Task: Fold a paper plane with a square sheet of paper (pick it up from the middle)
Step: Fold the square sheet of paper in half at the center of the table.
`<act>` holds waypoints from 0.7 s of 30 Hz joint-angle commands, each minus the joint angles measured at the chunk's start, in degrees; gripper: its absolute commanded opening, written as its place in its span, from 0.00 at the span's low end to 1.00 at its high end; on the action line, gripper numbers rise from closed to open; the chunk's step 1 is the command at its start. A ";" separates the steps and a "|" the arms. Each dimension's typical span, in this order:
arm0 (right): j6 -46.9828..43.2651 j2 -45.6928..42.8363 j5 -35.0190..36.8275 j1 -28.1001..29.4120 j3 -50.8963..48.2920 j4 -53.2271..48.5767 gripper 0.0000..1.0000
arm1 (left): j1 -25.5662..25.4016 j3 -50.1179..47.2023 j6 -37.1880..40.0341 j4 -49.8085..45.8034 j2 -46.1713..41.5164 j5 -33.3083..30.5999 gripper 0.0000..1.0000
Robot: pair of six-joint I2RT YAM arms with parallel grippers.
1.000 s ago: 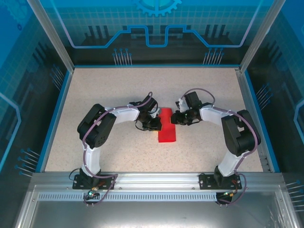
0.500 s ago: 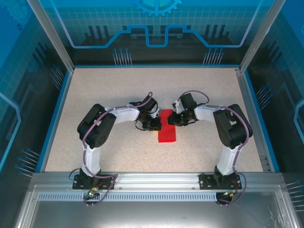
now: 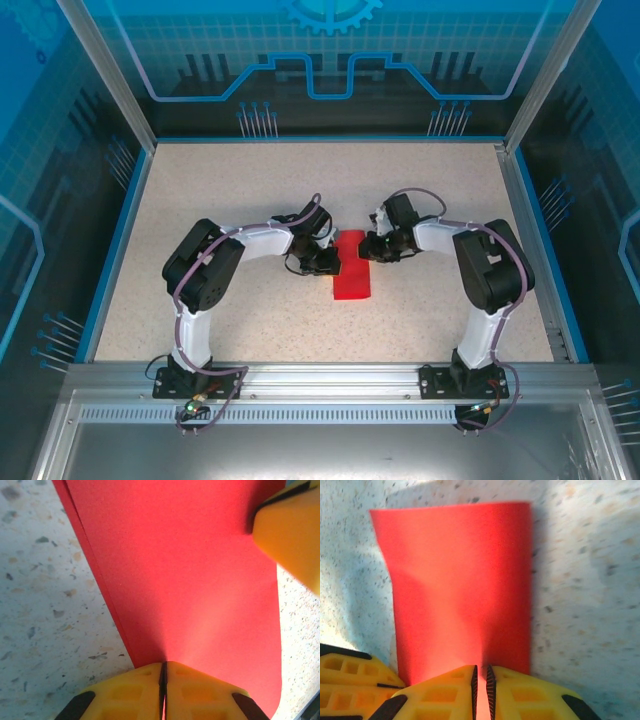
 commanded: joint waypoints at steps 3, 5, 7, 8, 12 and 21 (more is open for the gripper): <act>0.57 -4.02 5.08 -0.53 1.17 -1.42 0.16 | 0.10 -2.99 1.31 -5.15 2.44 -6.64 0.10; 1.28 -5.17 3.66 0.49 0.96 -0.31 0.16 | 0.09 -3.01 1.31 -5.18 2.41 -6.64 0.10; 1.97 -5.75 2.37 2.22 1.28 0.14 0.16 | 0.14 -2.90 1.44 -5.21 2.54 -6.63 0.11; 2.53 -6.01 1.92 3.07 1.24 0.65 0.16 | 0.05 -2.77 1.48 -5.34 2.59 -6.60 0.10; 4.98 -5.24 1.12 5.10 1.06 3.05 0.16 | 0.08 -2.85 1.35 -5.07 2.59 -6.51 0.10; 4.15 0.98 3.02 4.31 3.01 4.08 0.16 | 0.10 -3.23 1.58 -5.44 2.08 -6.51 0.10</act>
